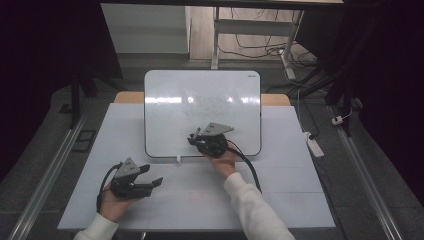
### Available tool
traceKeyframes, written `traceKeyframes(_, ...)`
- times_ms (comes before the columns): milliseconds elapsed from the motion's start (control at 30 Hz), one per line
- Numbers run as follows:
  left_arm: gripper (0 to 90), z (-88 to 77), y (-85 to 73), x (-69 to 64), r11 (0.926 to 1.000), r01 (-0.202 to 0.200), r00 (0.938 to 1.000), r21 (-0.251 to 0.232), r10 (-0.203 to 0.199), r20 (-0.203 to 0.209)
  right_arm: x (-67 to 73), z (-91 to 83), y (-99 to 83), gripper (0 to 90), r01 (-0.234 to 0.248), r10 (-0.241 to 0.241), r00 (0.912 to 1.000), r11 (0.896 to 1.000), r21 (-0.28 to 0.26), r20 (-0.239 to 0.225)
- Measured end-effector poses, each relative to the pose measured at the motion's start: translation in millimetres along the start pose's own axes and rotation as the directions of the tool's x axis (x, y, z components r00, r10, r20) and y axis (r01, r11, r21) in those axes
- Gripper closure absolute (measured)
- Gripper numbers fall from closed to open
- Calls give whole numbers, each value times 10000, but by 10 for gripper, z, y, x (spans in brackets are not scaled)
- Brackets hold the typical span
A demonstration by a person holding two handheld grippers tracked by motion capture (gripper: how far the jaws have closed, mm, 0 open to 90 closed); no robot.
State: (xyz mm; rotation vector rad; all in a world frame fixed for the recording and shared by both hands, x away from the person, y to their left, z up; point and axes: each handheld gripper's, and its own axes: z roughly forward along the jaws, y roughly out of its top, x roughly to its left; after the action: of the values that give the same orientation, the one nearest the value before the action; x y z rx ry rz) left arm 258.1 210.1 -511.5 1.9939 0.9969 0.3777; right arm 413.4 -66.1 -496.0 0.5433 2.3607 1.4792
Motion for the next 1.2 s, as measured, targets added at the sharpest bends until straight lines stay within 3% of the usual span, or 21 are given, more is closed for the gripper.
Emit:
traceKeyframes(67, 313, -10, -2, -3, 10000, 12, 10000, -20, -12, -22, -32, -16, 8, 781, -107, 107, 9999, 9999, -5, 18)
traceKeyframes(100, 313, -15, -3, -4, 10000, 4, 10000, -42, -5, -49, -123, -83, 1, 781, -721, 734, 9968, 9966, -402, 319)
traceKeyframes(133, 313, -19, -3, -5, 10000, 7, 10000, -62, -8, -47, -146, -113, -1, 781, -862, 882, 9951, 9953, -449, 451)
traceKeyframes(233, 314, -17, -2, -3, 10000, 16, 10000, -83, -17, -59, -128, -162, -1, 781, -612, 621, 9962, 9980, -171, 611)
traceKeyframes(333, 313, -26, 0, -1, 9999, 7, 10000, -126, -8, -98, -86, -303, -22, 781, -760, 767, 9968, 9968, -263, 240)
traceKeyframes(367, 314, -31, 1, -3, 9999, 27, 9999, -159, -29, -100, -51, -444, -24, 781, -779, 784, 9969, 9963, -358, 119)
traceKeyframes(400, 314, -35, 4, -4, 9998, 22, 9999, -176, -24, -120, -51, -444, -24, 781, -779, 784, 9969, 9963, -358, 119)
traceKeyframes(533, 313, -50, 13, -17, 9997, -23, 9998, -257, 18, -187, 72, -760, -27, 780, -697, 686, 9974, 9964, -481, -238)
traceKeyframes(767, 313, -69, 35, -25, 9992, 56, 9997, -405, -66, -244, 220, -1192, -168, 779, -831, 804, 9923, 9962, -251, -939)
traceKeyframes(1000, 313, -109, 110, -104, 9970, -106, 9998, -768, 92, -190, 230, -1184, -309, 779, -948, 1024, 9860, 9935, 631, -1314)
traceKeyframes(1200, 314, -87, 317, -257, 9914, -554, 9981, -1189, 582, 199, 315, -1084, -322, 779, -814, 984, 9774, 9920, 961, -1871)
